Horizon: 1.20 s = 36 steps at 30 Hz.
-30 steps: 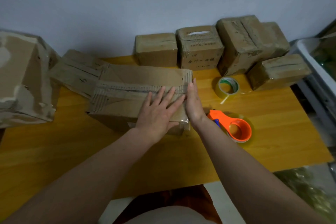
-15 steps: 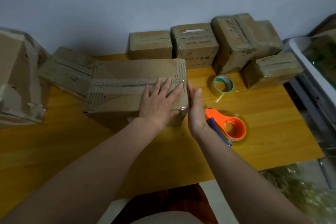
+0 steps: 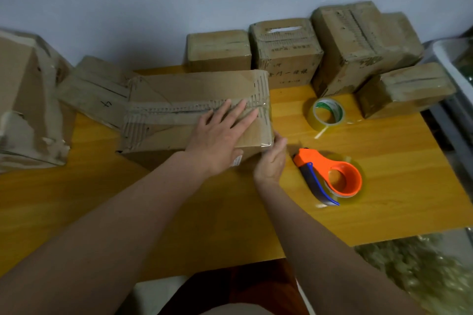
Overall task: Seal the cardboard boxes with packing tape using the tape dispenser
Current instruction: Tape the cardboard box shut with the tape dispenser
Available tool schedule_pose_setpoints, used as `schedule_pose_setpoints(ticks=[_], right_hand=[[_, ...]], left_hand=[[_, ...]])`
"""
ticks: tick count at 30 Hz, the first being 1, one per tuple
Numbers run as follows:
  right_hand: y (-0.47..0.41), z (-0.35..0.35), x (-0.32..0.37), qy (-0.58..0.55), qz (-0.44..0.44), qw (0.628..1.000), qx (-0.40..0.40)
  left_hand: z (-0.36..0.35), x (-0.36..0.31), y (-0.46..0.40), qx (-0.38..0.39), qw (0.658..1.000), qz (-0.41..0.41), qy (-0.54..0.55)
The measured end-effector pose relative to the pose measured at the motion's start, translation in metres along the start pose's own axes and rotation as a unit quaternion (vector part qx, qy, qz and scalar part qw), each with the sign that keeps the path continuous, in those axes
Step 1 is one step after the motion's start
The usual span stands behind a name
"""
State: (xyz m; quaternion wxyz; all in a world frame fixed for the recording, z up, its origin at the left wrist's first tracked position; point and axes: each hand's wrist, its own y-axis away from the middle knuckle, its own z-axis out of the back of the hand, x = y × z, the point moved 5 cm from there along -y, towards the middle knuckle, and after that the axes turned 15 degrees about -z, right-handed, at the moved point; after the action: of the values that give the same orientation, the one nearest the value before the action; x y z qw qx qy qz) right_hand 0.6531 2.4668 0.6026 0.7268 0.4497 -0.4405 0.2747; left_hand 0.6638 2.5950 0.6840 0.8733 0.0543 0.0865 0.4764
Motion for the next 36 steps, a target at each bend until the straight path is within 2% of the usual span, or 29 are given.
schedule_pose_setpoints(ticks=[2, 4, 7, 12, 15, 17, 21, 23, 25, 29, 31, 33, 36], right_hand=[[-0.005, 0.019, -0.01, 0.104, 0.116, 0.986, 0.066], [-0.01, 0.044, -0.005, 0.178, 0.228, 0.95, 0.119], [-0.012, 0.063, 0.024, 0.262, 0.343, 0.889, 0.152], [-0.014, 0.037, 0.058, 0.389, 0.475, 0.762, 0.207], [-0.021, 0.029, 0.057, 0.43, 0.514, 0.713, 0.206], [-0.026, 0.027, 0.055, 0.423, 0.501, 0.723, 0.216], [-0.024, 0.024, 0.052, 0.378, 0.437, 0.775, 0.255], [-0.022, 0.025, 0.057, 0.369, 0.43, 0.782, 0.259], [-0.019, 0.025, 0.067, 0.383, 0.431, 0.773, 0.264], [-0.02, 0.033, 0.078, 0.453, 0.384, 0.73, 0.339], [-0.021, 0.04, 0.082, 0.456, 0.374, 0.72, 0.366], [-0.024, 0.041, 0.088, 0.458, 0.395, 0.705, 0.37], [-0.029, 0.032, 0.101, 0.456, 0.465, 0.682, 0.333]], left_hand=[[0.0, 0.007, 0.001, 0.011, 1.0, -0.018, 0.012], [0.0, 0.013, 0.005, 0.02, 0.999, -0.03, 0.016], [0.001, 0.013, 0.008, 0.014, 0.999, -0.034, 0.009], [0.001, 0.013, 0.008, 0.004, 1.0, -0.03, 0.002], [0.001, 0.012, 0.008, 0.009, 1.0, -0.03, 0.004], [0.001, 0.012, 0.007, 0.008, 1.0, -0.029, 0.002], [0.0, 0.013, 0.006, 0.015, 1.0, -0.022, 0.003], [0.001, 0.012, 0.005, 0.016, 1.0, -0.022, 0.005], [0.001, 0.012, 0.005, 0.015, 1.0, -0.022, 0.005], [0.002, 0.012, 0.006, 0.016, 1.0, -0.022, 0.008], [0.002, 0.012, 0.007, 0.017, 1.0, -0.02, 0.007], [0.003, 0.011, 0.007, 0.021, 1.0, -0.019, 0.006], [0.004, 0.011, 0.007, 0.024, 1.0, -0.017, 0.003]])
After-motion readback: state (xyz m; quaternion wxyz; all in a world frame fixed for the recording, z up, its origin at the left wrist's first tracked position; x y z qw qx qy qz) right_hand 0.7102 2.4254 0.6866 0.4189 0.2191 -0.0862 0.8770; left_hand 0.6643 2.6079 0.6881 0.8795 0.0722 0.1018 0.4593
